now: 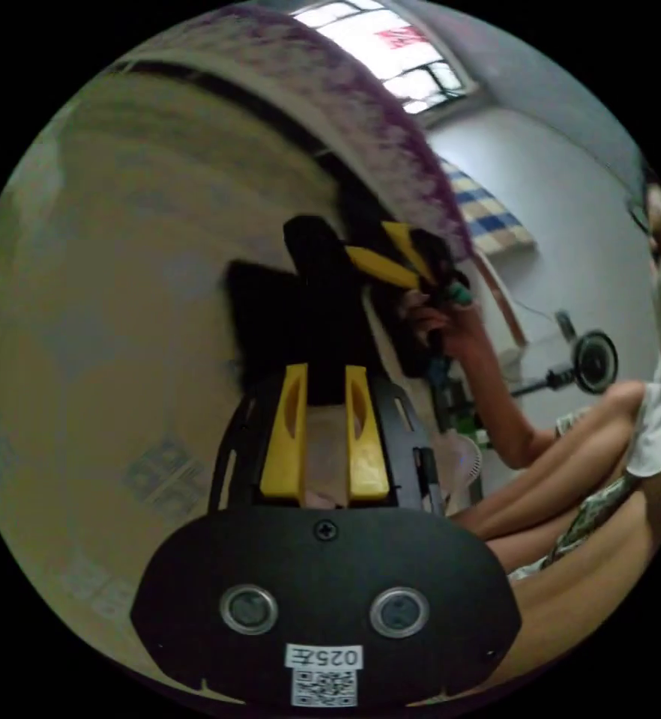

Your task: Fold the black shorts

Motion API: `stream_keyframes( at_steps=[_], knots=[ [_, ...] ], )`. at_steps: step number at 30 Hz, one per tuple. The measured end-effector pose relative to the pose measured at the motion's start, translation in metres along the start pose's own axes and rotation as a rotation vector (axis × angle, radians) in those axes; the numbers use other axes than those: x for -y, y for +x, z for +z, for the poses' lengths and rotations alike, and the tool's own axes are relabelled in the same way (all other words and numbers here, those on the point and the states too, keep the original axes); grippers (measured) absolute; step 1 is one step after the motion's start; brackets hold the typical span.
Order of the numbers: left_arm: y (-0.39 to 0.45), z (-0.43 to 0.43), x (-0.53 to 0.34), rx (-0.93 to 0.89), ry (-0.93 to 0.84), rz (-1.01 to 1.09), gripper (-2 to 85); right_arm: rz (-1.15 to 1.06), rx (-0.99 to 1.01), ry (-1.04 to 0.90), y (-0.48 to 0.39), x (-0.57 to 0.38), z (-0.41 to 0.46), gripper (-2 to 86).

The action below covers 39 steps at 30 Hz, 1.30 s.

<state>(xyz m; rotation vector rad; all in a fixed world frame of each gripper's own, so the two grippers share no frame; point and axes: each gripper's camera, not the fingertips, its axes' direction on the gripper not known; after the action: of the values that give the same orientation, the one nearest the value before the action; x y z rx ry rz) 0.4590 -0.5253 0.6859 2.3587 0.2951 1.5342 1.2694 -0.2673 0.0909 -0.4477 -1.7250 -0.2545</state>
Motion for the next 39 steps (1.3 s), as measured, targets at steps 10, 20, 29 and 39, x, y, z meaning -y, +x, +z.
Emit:
stream_keyframes(
  at_steps=[10, 20, 29, 39],
  knots=[
    [0.001, 0.020, 0.035, 0.026, 0.008, -0.119, 5.7, 0.009, -0.346, 0.201, -0.028, -0.075, -0.080, 13.5],
    [0.125, 0.101, 0.097, 0.145, -0.210, 0.381, -0.2, -0.144, -0.335, 0.094, -0.046, -0.021, -0.072, -0.8],
    [0.153, 0.125, 0.072, 0.439, -0.249, 0.409, -0.8, -0.188, -0.450, 0.178, -0.029, 0.001, -0.117, 1.0],
    [0.199, 0.170, 0.191, 0.076, -0.252, 0.616, -0.9, -0.191, -0.421, 0.001, 0.004, -0.023, -0.037, 0.3]
  ],
)
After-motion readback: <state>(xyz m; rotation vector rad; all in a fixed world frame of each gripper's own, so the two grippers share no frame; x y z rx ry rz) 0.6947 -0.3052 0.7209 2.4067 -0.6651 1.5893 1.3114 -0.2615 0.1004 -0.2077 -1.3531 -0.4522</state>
